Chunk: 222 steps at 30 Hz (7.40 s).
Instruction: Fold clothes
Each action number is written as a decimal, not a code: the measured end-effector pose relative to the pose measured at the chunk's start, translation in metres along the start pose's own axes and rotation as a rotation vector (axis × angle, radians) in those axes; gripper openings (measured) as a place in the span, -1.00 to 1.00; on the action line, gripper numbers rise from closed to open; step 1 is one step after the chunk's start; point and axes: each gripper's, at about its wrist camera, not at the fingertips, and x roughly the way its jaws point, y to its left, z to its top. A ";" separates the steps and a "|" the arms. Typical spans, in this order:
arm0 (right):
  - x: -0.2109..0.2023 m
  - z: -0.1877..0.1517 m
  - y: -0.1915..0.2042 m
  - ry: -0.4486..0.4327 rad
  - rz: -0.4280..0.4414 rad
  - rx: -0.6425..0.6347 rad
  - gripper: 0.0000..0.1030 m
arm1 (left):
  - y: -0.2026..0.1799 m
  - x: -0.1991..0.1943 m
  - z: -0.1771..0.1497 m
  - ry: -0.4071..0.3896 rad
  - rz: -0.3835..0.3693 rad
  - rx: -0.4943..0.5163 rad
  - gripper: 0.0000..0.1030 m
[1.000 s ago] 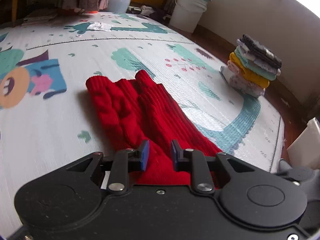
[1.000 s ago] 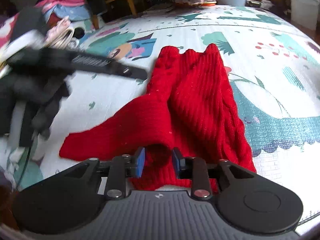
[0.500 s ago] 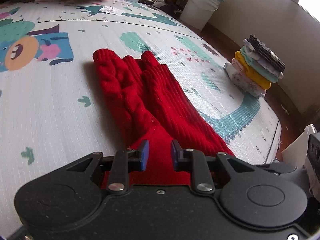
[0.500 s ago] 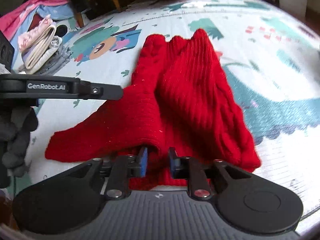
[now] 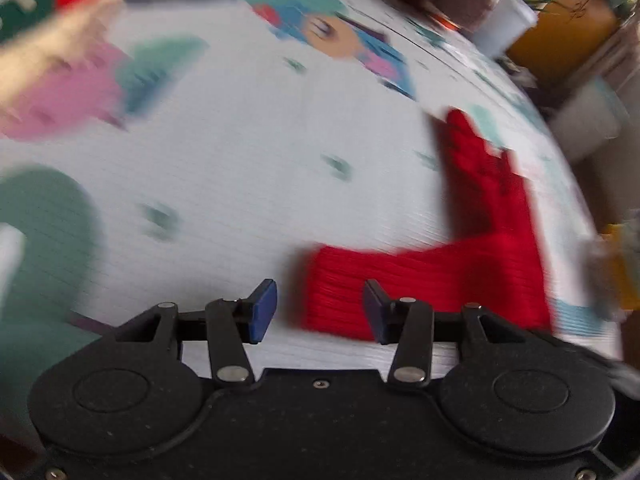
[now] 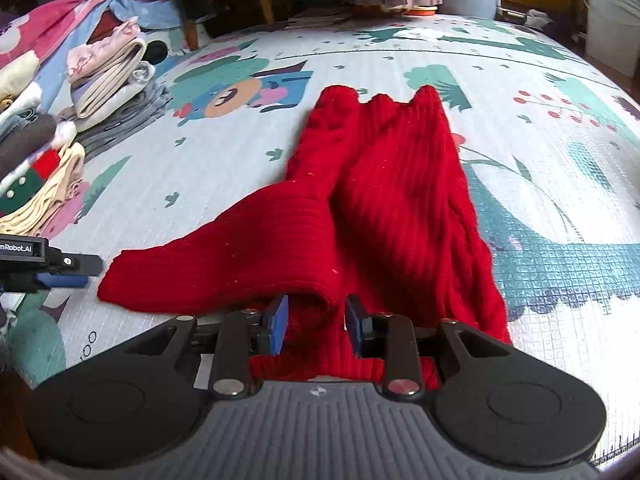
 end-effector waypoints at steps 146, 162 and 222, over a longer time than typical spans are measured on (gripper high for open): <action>0.044 0.052 -0.087 -0.026 0.200 -0.643 -0.26 | -0.191 0.106 -0.045 -0.140 -0.341 1.331 -0.25; 0.047 0.044 -0.086 -0.012 0.112 -0.669 -0.33 | -0.230 0.142 -0.030 -0.148 -0.387 1.262 -0.42; -0.036 0.022 -0.102 0.190 0.533 -1.021 -0.74 | -0.164 0.037 -0.138 -0.268 -0.312 2.065 -0.57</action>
